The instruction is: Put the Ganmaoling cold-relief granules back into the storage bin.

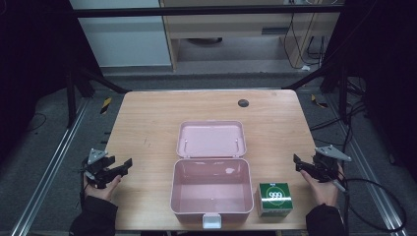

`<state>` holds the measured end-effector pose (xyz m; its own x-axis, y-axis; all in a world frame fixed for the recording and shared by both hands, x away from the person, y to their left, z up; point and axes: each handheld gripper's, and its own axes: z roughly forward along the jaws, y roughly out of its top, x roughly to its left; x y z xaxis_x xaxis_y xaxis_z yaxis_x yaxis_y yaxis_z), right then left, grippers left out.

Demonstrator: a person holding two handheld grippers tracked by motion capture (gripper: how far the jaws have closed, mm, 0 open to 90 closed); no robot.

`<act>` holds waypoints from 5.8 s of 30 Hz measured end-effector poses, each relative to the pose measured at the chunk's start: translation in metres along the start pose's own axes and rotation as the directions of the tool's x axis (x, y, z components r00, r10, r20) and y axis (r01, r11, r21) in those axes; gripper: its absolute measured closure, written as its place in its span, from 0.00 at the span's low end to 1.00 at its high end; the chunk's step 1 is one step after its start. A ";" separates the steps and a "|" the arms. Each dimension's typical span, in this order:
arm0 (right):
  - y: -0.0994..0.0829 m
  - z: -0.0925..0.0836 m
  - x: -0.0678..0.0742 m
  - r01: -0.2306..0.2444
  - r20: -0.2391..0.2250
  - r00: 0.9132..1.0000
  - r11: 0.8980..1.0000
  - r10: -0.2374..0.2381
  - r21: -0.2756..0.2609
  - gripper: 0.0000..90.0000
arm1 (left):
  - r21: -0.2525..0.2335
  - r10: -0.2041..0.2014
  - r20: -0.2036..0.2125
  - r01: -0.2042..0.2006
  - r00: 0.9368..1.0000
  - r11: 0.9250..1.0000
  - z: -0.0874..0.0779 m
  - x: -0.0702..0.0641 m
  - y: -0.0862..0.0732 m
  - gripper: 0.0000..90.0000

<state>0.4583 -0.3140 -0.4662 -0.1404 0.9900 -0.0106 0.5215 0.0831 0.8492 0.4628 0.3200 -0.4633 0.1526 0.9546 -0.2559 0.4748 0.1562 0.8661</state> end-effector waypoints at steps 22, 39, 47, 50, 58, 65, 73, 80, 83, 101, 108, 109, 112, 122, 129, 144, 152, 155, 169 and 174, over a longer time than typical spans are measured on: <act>0.060 -0.039 0.011 0.184 -0.175 0.966 0.981 -0.191 -0.052 0.17 | 0.051 0.052 0.027 -0.054 0.998 0.997 0.004 -0.010 0.002 0.31; 0.101 -0.066 0.037 0.324 -0.294 0.897 0.943 -0.331 -0.074 0.14 | 0.090 0.089 0.019 -0.090 0.996 0.992 0.007 -0.012 -0.006 0.29; 0.100 -0.069 0.052 0.408 -0.338 0.847 0.910 -0.409 -0.078 0.13 | 0.098 0.101 0.018 -0.103 0.995 0.990 0.009 -0.015 -0.009 0.29; 0.100 -0.070 0.056 0.439 -0.353 0.828 0.895 -0.436 -0.077 0.12 | 0.098 0.101 0.017 -0.102 0.995 0.990 0.009 -0.014 -0.009 0.29; 0.099 -0.072 0.063 0.511 -0.392 0.778 0.857 -0.491 -0.059 0.11 | 0.099 0.106 0.014 -0.107 0.994 0.989 0.009 -0.013 -0.007 0.29; 0.093 -0.074 0.072 0.579 -0.447 0.723 0.815 -0.527 -0.026 0.10 | 0.102 0.109 0.019 -0.110 0.994 0.989 0.010 -0.014 -0.007 0.29; 0.085 -0.074 0.083 0.655 -0.516 0.647 0.756 -0.562 -0.002 0.09 | 0.110 0.113 0.024 -0.115 0.993 0.987 0.011 -0.015 -0.008 0.29; 0.078 -0.073 0.088 0.712 -0.560 0.589 0.702 -0.583 0.017 0.08 | 0.112 0.113 0.027 -0.115 0.993 0.987 0.011 -0.015 -0.008 0.29; 0.076 -0.072 0.090 0.729 -0.580 0.567 0.684 -0.586 0.022 0.07 | 0.116 0.121 0.027 -0.123 0.992 0.986 0.011 -0.015 -0.008 0.29; 0.062 -0.067 0.100 0.821 -0.671 0.452 0.568 -0.588 0.057 0.05 | 0.121 0.123 0.028 -0.126 0.992 0.985 0.012 -0.015 -0.009 0.29; 0.052 -0.064 0.105 0.858 -0.706 0.387 0.511 -0.593 0.041 0.05 | 0.124 0.124 0.029 -0.127 0.992 0.984 0.012 -0.015 -0.009 0.29; 0.052 -0.064 0.105 0.858 -0.706 0.387 0.511 -0.593 0.041 0.05 | 0.125 0.125 0.029 -0.128 0.992 0.984 0.012 -0.015 -0.009 0.29; 0.048 -0.062 0.106 0.869 -0.715 0.371 0.493 -0.592 0.043 0.05 | 0.123 0.123 0.030 -0.125 0.992 0.984 0.013 -0.015 -0.009 0.28; 0.041 -0.058 0.111 0.896 -0.740 0.332 0.441 -0.585 0.054 0.04 | 0.127 0.125 0.029 -0.128 0.992 0.984 0.013 -0.015 -0.009 0.28; 0.037 -0.055 0.115 0.911 -0.750 0.307 0.408 -0.586 0.054 0.03 | 0.128 0.129 0.030 -0.132 0.991 0.983 0.013 -0.015 -0.009 0.28; 0.022 -0.042 0.120 0.930 -0.769 0.286 0.359 -0.571 0.080 0.03 | 0.130 0.130 0.029 -0.133 0.991 0.983 0.013 -0.015 -0.010 0.28; 0.018 -0.035 0.125 0.938 -0.777 0.276 0.336 -0.566 0.088 0.05 | 0.131 0.132 0.029 -0.135 0.991 0.982 0.013 -0.015 -0.010 0.28; 0.016 -0.032 0.127 0.942 -0.782 0.269 0.323 -0.562 0.092 0.07 | 0.130 0.133 0.030 -0.136 0.991 0.982 0.013 -0.015 -0.010 0.28; 0.008 -0.024 0.124 0.936 -0.790 0.293 0.331 -0.539 0.121 0.11 | 0.132 0.132 0.029 -0.135 0.991 0.982 0.013 -0.015 -0.010 0.28; 0.009 -0.024 0.124 0.932 -0.787 0.305 0.340 -0.536 0.129 0.14 | 0.131 0.131 0.029 -0.134 0.991 0.982 0.013 -0.015 -0.010 0.28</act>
<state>0.4253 -0.1937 -0.4469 -0.9849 0.1676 -0.0431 0.1550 0.9652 0.2104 0.4673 0.3007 -0.4738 0.2385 0.9591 -0.1525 0.5598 -0.0075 0.8286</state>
